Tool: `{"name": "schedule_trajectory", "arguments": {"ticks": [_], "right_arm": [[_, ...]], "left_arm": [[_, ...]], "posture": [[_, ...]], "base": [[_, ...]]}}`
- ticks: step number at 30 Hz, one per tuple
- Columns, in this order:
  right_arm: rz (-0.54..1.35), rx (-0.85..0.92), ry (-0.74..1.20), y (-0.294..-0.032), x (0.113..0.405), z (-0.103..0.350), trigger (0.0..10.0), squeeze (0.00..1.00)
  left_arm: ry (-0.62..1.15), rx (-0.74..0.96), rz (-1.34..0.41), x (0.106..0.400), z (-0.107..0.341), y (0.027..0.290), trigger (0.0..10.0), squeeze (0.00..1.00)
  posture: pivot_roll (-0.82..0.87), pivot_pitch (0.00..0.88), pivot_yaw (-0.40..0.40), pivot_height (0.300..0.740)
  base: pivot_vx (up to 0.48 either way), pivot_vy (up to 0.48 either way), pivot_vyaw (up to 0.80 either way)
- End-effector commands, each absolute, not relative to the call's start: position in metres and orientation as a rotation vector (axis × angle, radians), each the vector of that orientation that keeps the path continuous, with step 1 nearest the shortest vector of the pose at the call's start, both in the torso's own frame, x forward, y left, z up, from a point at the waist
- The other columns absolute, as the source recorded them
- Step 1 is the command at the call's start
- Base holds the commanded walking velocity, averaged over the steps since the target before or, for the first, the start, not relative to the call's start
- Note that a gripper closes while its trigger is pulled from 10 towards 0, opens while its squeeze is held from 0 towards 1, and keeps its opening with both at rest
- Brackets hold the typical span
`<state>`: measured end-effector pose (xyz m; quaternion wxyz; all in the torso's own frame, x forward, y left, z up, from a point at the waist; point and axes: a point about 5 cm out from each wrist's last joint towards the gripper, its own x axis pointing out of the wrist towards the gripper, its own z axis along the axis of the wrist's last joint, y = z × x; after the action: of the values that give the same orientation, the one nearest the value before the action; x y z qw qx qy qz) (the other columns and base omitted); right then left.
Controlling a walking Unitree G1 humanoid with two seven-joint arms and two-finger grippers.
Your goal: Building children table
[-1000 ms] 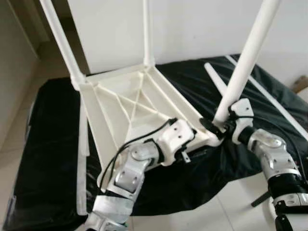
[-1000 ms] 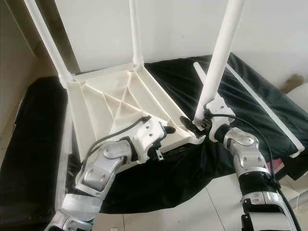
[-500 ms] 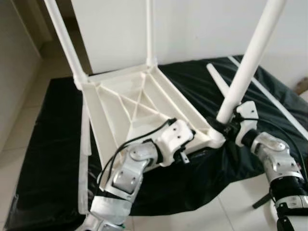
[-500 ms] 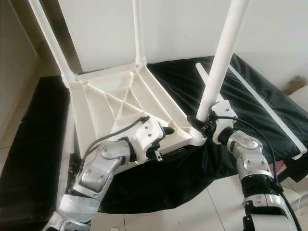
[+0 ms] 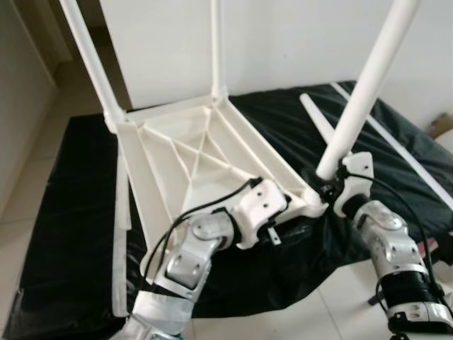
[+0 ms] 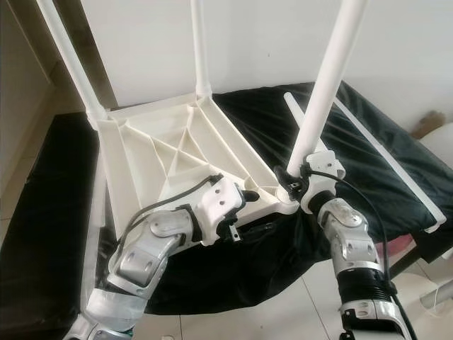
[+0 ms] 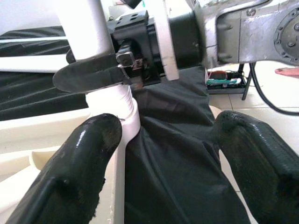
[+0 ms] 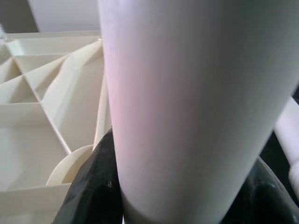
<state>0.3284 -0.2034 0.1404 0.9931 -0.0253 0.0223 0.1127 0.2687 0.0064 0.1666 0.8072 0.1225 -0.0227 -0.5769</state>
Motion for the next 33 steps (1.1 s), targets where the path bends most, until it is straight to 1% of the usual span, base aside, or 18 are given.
{"name": "schedule_trajectory", "arguments": {"ticks": [1,4,10,11,12,14,16,18,19,21,31,32,33], "right_arm": [[0.131,-0.025,0.189,-0.213,0.322,0.113,10.0,0.0],[0.018,-0.003,0.203,-0.204,0.319,0.11,10.0,0.0],[-0.039,0.019,0.212,-0.195,0.312,0.103,10.0,0.0],[-0.154,0.081,0.203,-0.183,0.304,0.104,10.0,0.0],[-0.154,0.081,0.203,-0.183,0.304,0.104,10.0,0.0],[-0.262,0.148,0.185,-0.175,0.298,0.111,10.0,0.0],[-0.262,0.148,0.185,-0.175,0.298,0.111,10.0,0.0],[-0.341,0.188,0.181,-0.168,0.293,0.117,10.0,0.0],[-0.341,0.188,0.181,-0.168,0.293,0.117,10.0,0.0],[-0.342,0.227,0.185,-0.152,0.289,0.12,10.0,0.0],[-0.345,0.202,0.171,-0.153,0.289,0.124,10.0,0.0],[-0.352,0.195,0.163,-0.153,0.289,0.126,10.0,0.25],[-0.352,0.195,0.163,-0.153,0.289,0.126,10.0,0.25]], "left_arm": [[-0.032,0.264,-1.207,0.27,0.164,0.007,10.0,0.0],[-0.03,0.265,-1.206,0.271,0.163,0.008,10.0,0.0],[-0.031,0.265,-1.203,0.27,0.163,0.007,10.0,0.0],[-0.031,0.262,-1.202,0.269,0.163,0.007,10.0,0.0],[-0.031,0.262,-1.202,0.269,0.163,0.007,10.0,0.0],[-0.031,0.259,-1.201,0.268,0.162,0.008,10.0,0.0],[-0.031,0.259,-1.201,0.268,0.162,0.008,10.0,0.0],[-0.032,0.257,-1.202,0.267,0.163,0.007,10.0,0.0],[-0.032,0.257,-1.202,0.267,0.163,0.007,10.0,0.0],[-0.036,0.254,-1.202,0.267,0.164,0.006,10.0,0.0],[-0.035,0.257,-1.213,0.267,0.163,0.005,10.0,0.0],[-0.034,0.26,-1.212,0.267,0.163,0.006,10.0,0.0],[-0.034,0.26,-1.212,0.267,0.163,0.006,10.0,0.0]], "posture": [[-0.06,0.0,0.007,0.74],[-0.06,0.0,0.003,0.74],[-0.06,0.0,-0.002,0.74],[-0.05,0.0,-0.005,0.74],[-0.05,0.0,-0.005,0.74],[-0.05,0.0,-0.009,0.74],[-0.05,0.0,-0.009,0.74],[-0.05,0.0,-0.013,0.74],[-0.05,0.0,-0.013,0.74],[-0.05,0.0,-0.014,0.74],[-0.05,0.0,-0.01,0.74],[-0.05,0.0,-0.009,0.74],[-0.05,0.0,-0.009,0.74]], "base": [[0.0,0.0,0.0],[0.0,0.0,0.0],[0.0,0.0,0.0],[0.0,0.0,0.0],[0.0,0.0,0.0],[0.0,0.0,0.0],[0.0,0.0,0.0],[0.0,0.0,0.0],[0.0,0.0,0.0],[0.0,0.0,0.0],[0.0,0.0,0.0],[0.0,0.0,0.0],[0.0,0.0,0.0]]}}
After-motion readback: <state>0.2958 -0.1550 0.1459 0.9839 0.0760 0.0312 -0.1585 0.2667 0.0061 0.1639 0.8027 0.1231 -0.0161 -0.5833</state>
